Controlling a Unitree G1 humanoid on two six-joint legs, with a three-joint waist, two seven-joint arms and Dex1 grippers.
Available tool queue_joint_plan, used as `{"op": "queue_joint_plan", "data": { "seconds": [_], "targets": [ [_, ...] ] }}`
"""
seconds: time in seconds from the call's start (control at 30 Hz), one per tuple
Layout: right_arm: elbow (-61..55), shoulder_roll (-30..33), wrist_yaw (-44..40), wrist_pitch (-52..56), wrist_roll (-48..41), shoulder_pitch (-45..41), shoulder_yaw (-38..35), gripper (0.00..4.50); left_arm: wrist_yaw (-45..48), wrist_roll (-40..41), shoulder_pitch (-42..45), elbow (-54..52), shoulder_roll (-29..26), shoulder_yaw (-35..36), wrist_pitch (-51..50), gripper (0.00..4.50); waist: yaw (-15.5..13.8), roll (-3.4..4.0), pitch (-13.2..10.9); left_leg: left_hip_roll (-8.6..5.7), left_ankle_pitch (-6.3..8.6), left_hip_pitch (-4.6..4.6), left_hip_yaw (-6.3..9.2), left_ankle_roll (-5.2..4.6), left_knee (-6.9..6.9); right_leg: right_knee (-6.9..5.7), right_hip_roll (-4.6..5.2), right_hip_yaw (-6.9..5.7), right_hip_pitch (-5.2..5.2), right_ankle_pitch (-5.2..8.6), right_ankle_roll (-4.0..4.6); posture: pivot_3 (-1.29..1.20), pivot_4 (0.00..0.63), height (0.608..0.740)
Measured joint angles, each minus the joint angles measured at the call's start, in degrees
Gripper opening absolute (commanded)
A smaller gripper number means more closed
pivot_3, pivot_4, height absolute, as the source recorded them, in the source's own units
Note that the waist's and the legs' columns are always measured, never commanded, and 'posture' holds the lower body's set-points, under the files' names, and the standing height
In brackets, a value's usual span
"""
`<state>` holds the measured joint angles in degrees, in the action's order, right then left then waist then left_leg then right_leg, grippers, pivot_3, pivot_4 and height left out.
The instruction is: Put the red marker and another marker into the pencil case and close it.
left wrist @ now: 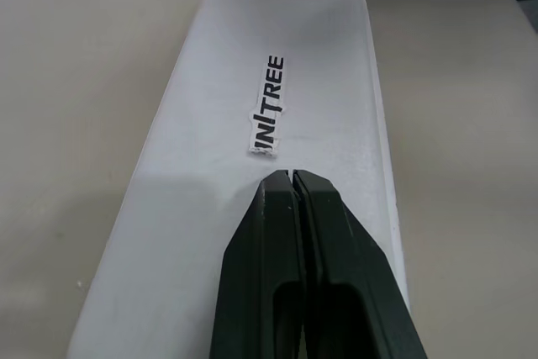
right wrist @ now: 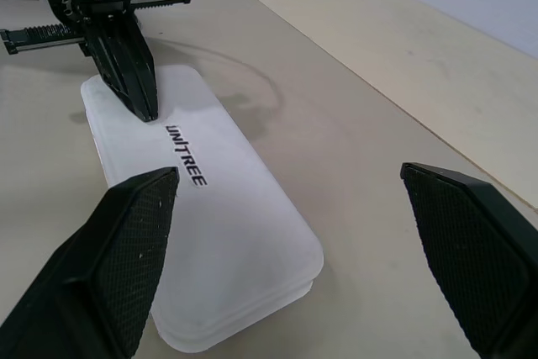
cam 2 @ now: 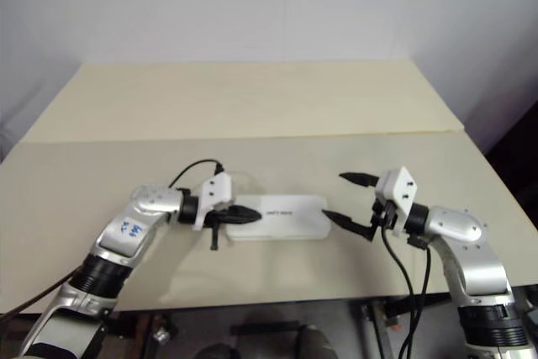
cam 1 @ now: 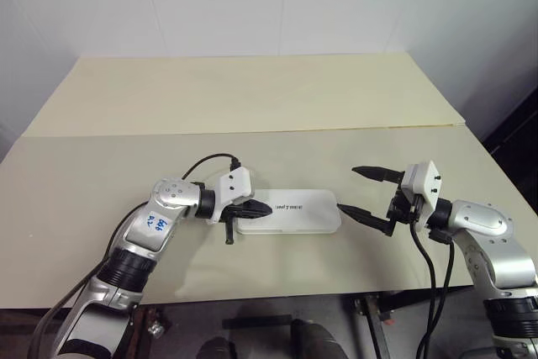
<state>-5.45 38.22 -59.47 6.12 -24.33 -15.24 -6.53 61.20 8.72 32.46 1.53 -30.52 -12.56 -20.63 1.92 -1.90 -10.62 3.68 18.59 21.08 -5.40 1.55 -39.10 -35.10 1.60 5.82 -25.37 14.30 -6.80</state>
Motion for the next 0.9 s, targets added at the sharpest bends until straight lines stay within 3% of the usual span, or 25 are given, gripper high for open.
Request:
{"op": "queue_joint_plan", "data": {
  "seconds": [0.33, 0.43, 0.6, 0.83, 0.9],
  "targets": [
    [2.4, -1.1, -1.2, -0.7, 0.4, -3.1, 1.8, 4.50, -0.8, 7.5, -5.6, -1.2, -4.6, 13.3, 0.2, 0.05, 0.5, 0.01, 0.0, 0.02, 0.00, 0.03, 0.01, 0.00, 0.01, 0.03, 0.00, -0.02, -0.01, 0.00, 0.00, 0.00, 0.150, 0.740],
    [3.6, -1.4, -1.5, -1.1, 0.5, -3.9, 2.1, 4.50, -1.1, 9.0, -8.0, -1.4, -6.0, 16.3, 0.3, 0.66, 0.5, 0.01, 0.0, 0.02, 0.01, 0.05, 0.00, 0.00, 0.02, 0.06, 0.01, -0.02, -0.02, 0.00, 0.00, 0.00, 0.150, 0.740],
    [4.7, -1.8, -2.3, -1.5, 0.9, -4.6, 2.4, 4.50, -1.1, 10.7, -11.7, -1.4, -8.3, 21.1, 1.0, 2.20, 0.5, 0.01, 0.0, 0.03, 0.01, 0.04, 0.00, 0.01, 0.03, 0.06, 0.01, -0.04, -0.02, 0.00, 0.01, 0.00, 0.150, 0.740],
    [6.3, -2.4, -3.2, -2.3, 1.2, -6.6, 3.4, 4.50, -1.5, 11.4, -13.6, -1.4, -8.9, 22.4, 2.2, 4.47, 0.6, 0.01, 0.0, 0.03, 0.01, 0.04, -0.01, 0.01, 0.03, 0.05, 0.01, -0.04, -0.03, 0.00, 0.01, 0.00, 0.150, 0.740],
    [7.0, -2.4, -3.5, -2.5, 1.2, -6.9, 3.5, 4.50, -1.7, 11.6, -13.8, -1.4, -9.0, 22.9, 2.4, 4.47, 0.8, 0.01, 0.0, 0.03, 0.02, 0.05, -0.02, 0.01, 0.03, 0.06, 0.01, -0.04, -0.03, 0.00, 0.01, 0.00, 0.150, 0.740]
  ]
}}
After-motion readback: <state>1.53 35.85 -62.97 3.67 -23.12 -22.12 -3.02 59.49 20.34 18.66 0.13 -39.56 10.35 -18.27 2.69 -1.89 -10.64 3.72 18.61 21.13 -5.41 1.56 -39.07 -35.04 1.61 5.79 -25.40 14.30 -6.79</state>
